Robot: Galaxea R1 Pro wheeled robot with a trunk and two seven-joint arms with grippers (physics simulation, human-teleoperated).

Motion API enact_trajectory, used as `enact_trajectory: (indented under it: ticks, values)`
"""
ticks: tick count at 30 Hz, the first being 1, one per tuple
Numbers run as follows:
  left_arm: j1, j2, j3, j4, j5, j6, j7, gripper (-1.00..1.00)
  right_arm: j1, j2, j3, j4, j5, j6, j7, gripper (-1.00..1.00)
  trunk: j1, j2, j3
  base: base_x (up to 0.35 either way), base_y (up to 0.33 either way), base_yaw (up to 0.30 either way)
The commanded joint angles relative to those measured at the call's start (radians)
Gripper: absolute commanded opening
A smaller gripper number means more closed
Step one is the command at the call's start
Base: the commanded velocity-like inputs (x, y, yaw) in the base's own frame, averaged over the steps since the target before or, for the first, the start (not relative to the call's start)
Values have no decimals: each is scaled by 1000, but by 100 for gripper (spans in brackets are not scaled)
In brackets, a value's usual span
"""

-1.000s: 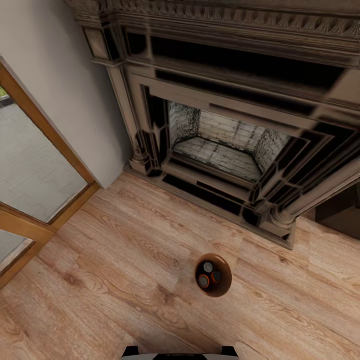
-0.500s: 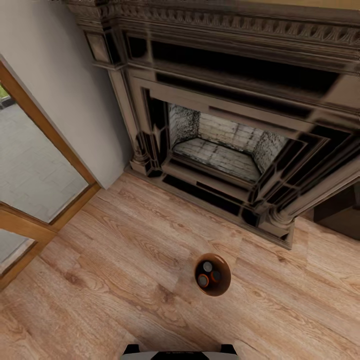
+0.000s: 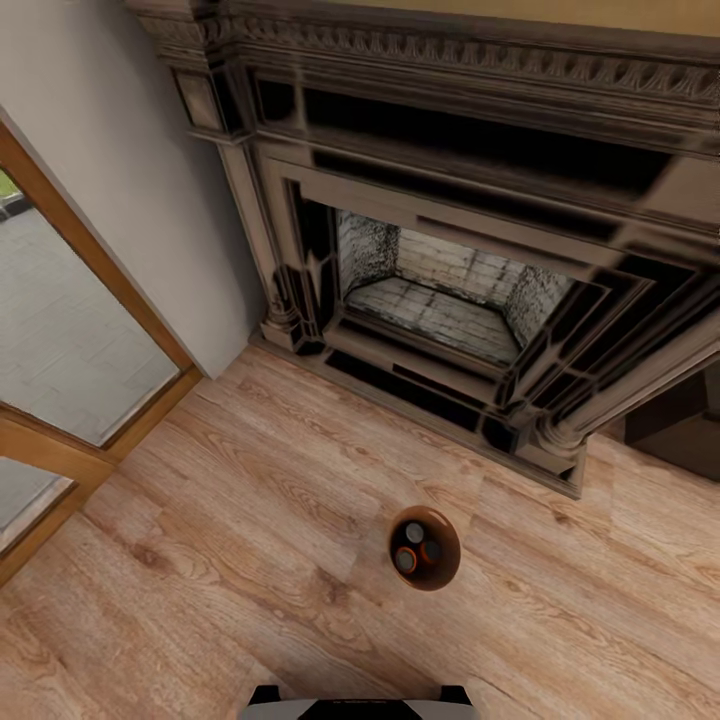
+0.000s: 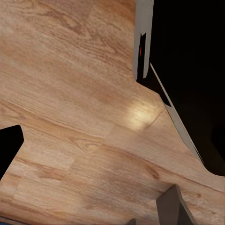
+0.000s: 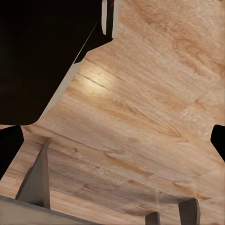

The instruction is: Put the three can of soda from the living room inside the tash can in the kitchen.

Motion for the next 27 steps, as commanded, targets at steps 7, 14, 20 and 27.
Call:
enact_trajectory:
  ticks: [7, 14, 20, 27]
  values:
    - [-2, -9, 4, -2, 5, 2, 6, 100, 0, 0, 0, -11, -6, 1, 0, 100, 0, 0, 0, 0, 0, 0]
    - [-4, -26, 7, -1, 5, 3, 11, 100, 0, 0, 0, -13, -99, 1, -8, 100, 0, 0, 0, 0, 0, 0]
    - [-5, -27, 6, -1, 5, 3, 11, 100, 0, 6, 3, -13, -133, 1, -119, 100, 0, 0, 0, 0, 0, 0]
    - [-5, -28, 4, -2, 2, 3, 11, 100, 0, 25, 8, -14, -144, 1, -278, 100, 0, 0, 0, 0, 0, 0]
